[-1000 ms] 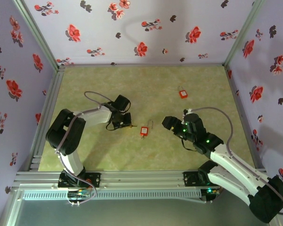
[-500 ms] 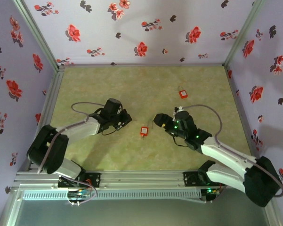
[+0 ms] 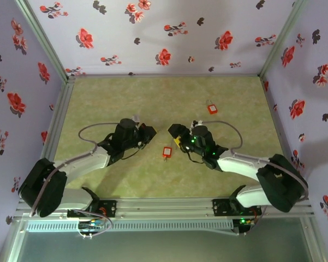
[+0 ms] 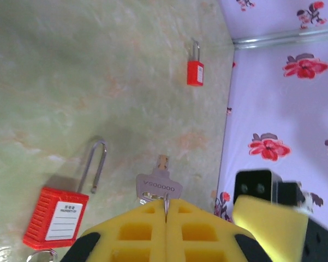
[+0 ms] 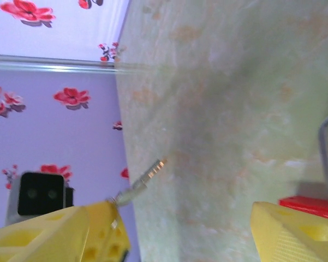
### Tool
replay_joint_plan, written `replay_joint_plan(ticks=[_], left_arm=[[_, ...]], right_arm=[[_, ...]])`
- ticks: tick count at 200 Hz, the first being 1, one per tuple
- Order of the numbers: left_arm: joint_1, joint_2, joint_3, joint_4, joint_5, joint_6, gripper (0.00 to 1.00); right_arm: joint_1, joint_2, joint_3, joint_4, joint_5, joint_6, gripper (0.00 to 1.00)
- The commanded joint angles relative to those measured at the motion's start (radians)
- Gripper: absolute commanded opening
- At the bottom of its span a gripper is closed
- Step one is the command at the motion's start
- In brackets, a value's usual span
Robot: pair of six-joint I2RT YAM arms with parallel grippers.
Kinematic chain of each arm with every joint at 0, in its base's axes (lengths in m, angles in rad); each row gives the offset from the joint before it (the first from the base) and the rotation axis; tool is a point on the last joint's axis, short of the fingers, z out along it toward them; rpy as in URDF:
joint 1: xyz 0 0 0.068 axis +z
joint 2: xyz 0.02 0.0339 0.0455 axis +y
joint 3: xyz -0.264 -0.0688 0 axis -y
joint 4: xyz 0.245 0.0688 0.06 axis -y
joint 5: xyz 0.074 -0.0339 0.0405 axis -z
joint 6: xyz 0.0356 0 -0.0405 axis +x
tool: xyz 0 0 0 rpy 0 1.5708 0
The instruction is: Unlock with the key
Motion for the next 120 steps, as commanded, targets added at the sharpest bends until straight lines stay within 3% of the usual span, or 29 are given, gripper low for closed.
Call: replay_joint_plan(ticks=[1, 75, 120], left_arm=[[-0.036, -0.007, -0.013, 0.111, -0.046, 0.040, 0.00], [-0.099, 0.008, -0.014, 0.155, -0.070, 0.134, 0.00], [-0.124, 0.032, -0.015, 0.175, -0.079, 0.152, 0.00]], right_arm=[[-0.009, 0.056, 0.023, 0.183, -0.009, 0.131, 0.77], [-0.029, 0.139, 0.022, 0.285, -0.015, 0.196, 0.70], [-0.037, 0.145, 0.019, 0.290, -0.018, 0.204, 0.52]])
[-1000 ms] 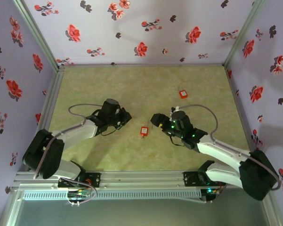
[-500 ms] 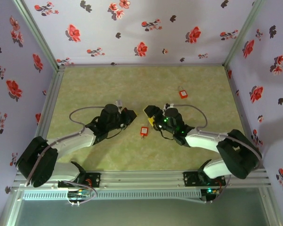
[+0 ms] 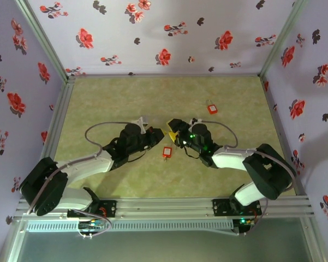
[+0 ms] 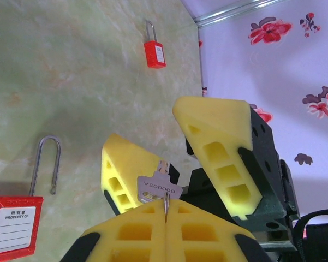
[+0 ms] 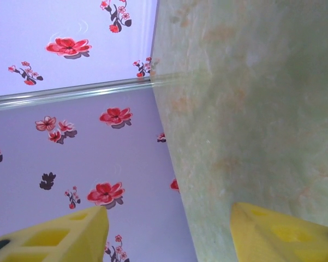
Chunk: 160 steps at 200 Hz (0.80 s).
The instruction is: Unlock with the key
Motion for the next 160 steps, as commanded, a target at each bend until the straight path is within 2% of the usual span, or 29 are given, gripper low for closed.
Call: replay_joint_plan(ticks=[1, 31, 49, 96, 118, 154, 156, 160], left_arm=[[-0.017, 0.019, -0.002, 0.041, -0.028, 0.047, 0.00], [-0.028, 0.021, -0.009, 0.051, -0.032, 0.064, 0.00], [-0.035, 0.016, -0.012, 0.047, -0.038, 0.077, 0.00], [-0.046, 0.004, -0.004, 0.016, -0.046, 0.128, 0.00], [-0.047, -0.005, -0.009, -0.002, -0.055, 0.136, 0.00], [-0.047, -0.015, 0.003, -0.039, -0.058, 0.162, 0.00], [-0.047, -0.016, 0.005, -0.044, -0.058, 0.163, 0.03], [-0.047, -0.017, 0.006, -0.047, -0.059, 0.164, 0.18]], right_arm=[[-0.007, 0.015, 0.012, 0.046, 0.002, 0.017, 0.51], [-0.021, 0.008, -0.007, 0.048, 0.010, 0.019, 0.38], [-0.026, 0.005, -0.013, 0.047, 0.007, 0.020, 0.25], [-0.033, 0.001, -0.014, 0.037, 0.002, 0.013, 0.05], [-0.035, -0.014, -0.022, 0.022, 0.004, 0.003, 0.00], [-0.036, -0.043, -0.020, -0.015, 0.000, -0.025, 0.00], [-0.036, -0.047, -0.020, -0.015, -0.001, -0.026, 0.00], [-0.036, -0.050, -0.021, -0.015, -0.001, -0.031, 0.00]])
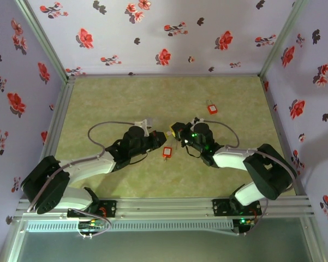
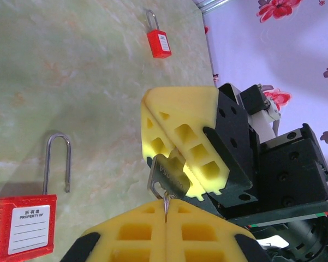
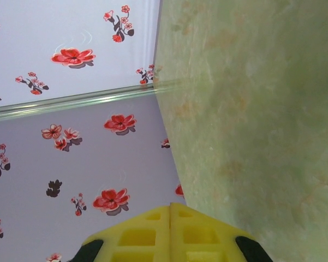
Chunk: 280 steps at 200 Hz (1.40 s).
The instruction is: Unlock with the key
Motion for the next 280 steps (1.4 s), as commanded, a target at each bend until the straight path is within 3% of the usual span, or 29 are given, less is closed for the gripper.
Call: replay_joint_plan(ticks=[1, 8, 18, 27, 46, 101, 136, 163, 247, 280], left_arm=[[-0.005, -0.032, 0.008, -0.034, -0.025, 0.045, 0.22], [-0.004, -0.040, 0.007, -0.032, -0.025, 0.036, 0.47], [-0.002, -0.061, -0.006, -0.010, -0.027, 0.010, 0.63], [0.004, -0.083, -0.014, -0.002, -0.028, -0.023, 0.71], [0.019, -0.109, 0.002, 0.003, -0.001, -0.101, 0.76], [0.018, -0.005, 0.028, 0.266, 0.068, -0.250, 0.71], [0.004, 0.104, 0.060, 0.466, 0.092, -0.323, 0.67], [-0.023, 0.150, 0.101, 0.504, 0.099, -0.331, 0.65], [-0.051, 0.172, 0.076, 0.576, 0.099, -0.336, 0.38], [-0.070, 0.179, 0.065, 0.598, 0.102, -0.343, 0.34]], right_arm=[[-0.008, -0.042, -0.014, -0.018, 0.004, -0.042, 0.00], [-0.008, -0.052, -0.016, -0.020, 0.004, -0.052, 0.00], [-0.010, -0.071, -0.022, -0.019, 0.006, -0.070, 0.00], [-0.013, -0.096, -0.029, -0.024, 0.011, -0.091, 0.00], [-0.017, -0.172, -0.045, -0.049, 0.035, -0.153, 0.00], [-0.033, -0.377, 0.013, -0.244, 0.045, -0.268, 0.00], [-0.033, -0.404, 0.013, -0.264, 0.040, -0.263, 0.00], [-0.033, -0.400, -0.004, -0.231, 0.046, -0.245, 0.00], [-0.034, -0.365, -0.017, -0.189, 0.051, -0.214, 0.00], [-0.034, -0.357, -0.022, -0.182, 0.060, -0.207, 0.00]])
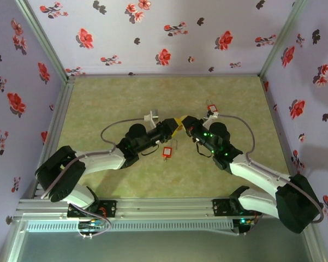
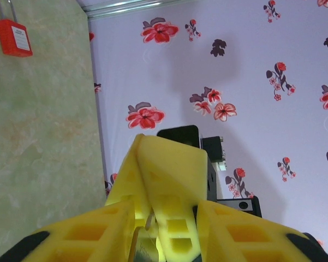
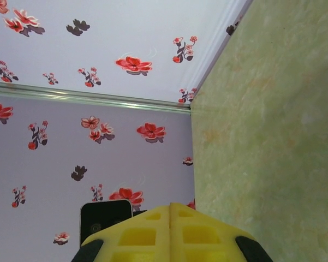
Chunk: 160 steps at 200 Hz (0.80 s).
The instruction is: Unlock with the key
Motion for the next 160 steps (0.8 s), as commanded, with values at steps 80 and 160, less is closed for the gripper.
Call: replay_joint_plan(ticks=[80, 160], left_arm=[[-0.045, 0.036, -0.028, 0.122, 0.015, -0.021, 0.18], [-0.019, 0.021, -0.061, 0.133, 0.004, -0.018, 0.00]], right_arm=[[-0.011, 0.013, -0.027, 0.039, 0.026, 0.020, 0.00], [-0.012, -0.005, -0.036, 0.035, 0.019, 0.018, 0.00]])
